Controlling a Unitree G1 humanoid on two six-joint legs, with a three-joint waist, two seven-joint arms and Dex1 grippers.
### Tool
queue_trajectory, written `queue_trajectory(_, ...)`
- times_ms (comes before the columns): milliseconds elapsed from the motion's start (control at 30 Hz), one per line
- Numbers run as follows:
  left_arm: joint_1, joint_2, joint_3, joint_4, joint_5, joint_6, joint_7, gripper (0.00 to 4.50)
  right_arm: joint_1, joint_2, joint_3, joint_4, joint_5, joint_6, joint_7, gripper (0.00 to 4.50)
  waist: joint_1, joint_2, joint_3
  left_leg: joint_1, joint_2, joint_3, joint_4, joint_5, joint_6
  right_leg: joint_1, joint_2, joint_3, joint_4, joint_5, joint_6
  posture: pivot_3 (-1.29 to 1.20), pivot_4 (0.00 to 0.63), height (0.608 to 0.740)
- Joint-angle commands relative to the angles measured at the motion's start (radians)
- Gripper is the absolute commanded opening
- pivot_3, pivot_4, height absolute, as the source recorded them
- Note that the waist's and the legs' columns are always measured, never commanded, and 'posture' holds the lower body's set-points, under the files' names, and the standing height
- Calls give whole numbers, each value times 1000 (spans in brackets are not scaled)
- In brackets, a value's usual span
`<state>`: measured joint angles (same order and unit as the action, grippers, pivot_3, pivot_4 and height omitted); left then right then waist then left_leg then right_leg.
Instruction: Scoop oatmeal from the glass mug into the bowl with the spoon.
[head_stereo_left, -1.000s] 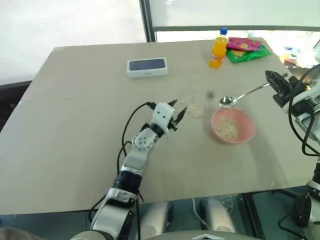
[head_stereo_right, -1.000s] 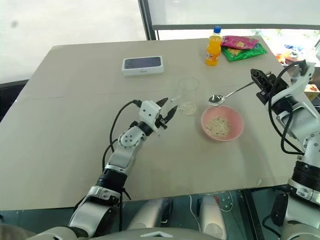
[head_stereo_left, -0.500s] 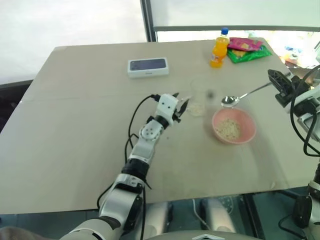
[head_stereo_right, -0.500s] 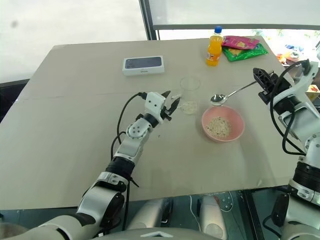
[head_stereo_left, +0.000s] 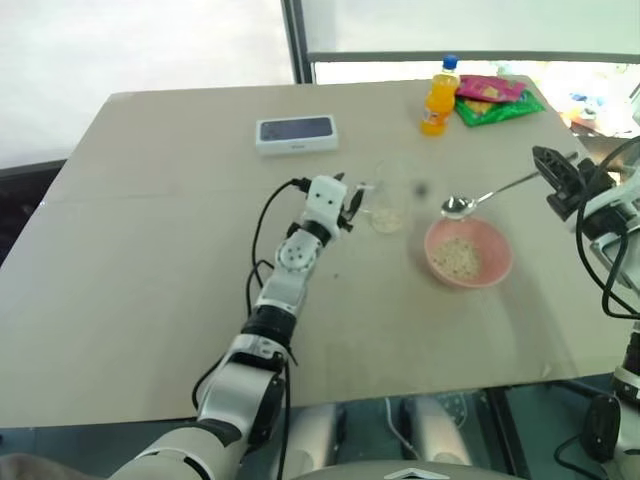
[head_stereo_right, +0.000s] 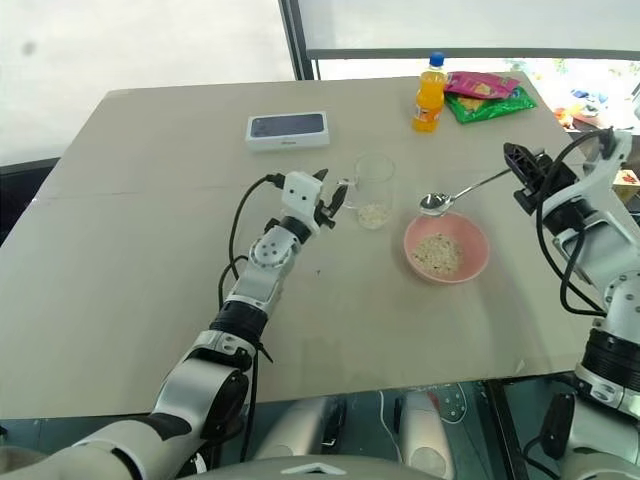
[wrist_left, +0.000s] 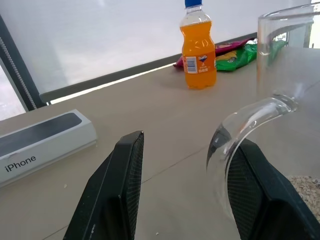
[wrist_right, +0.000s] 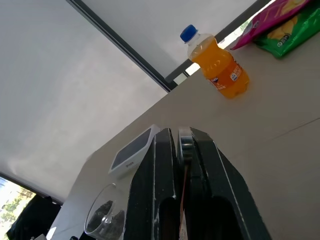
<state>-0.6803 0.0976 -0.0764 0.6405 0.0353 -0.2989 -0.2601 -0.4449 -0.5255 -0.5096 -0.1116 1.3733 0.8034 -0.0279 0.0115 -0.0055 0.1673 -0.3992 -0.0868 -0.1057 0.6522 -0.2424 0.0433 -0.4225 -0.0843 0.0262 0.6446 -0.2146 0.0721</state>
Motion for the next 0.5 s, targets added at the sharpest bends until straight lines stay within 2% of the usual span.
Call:
queue_trajectory(33, -24, -6, 5, -14, -10, -27, -11, 1832, -5, -3, -15, -49, 2, -21, 17, 0, 0, 0, 0, 0, 0, 0, 0, 0, 0, 0, 0, 0, 0, 0, 0, 0, 150, 740)
queue_trajectory(167, -21, -12, 1, -20, -7, -34, -18, 294, -7, -2, -14, -50, -2, -21, 20, 0, -1, 0, 0, 0, 0, 0, 0, 0, 0, 0, 0, 0, 0, 0, 0, 0, 150, 740)
queue_trajectory(200, -20, -13, 0, -22, -7, -32, -18, 56, -7, -2, -14, -51, -2, -21, 21, 0, -1, 0, 0, 0, 0, 0, 0, 0, 0, 0, 0, 0, 0, 0, 0, 0, 150, 740)
queue_trajectory(500, -11, -23, 0, -34, -25, 21, -52, 56, -78, -13, 7, -59, -18, -23, 10, 0, -1, 0, 0, 0, 0, 0, 0, 0, 0, 0, 0, 0, 0, 0, 0, 0, 150, 740)
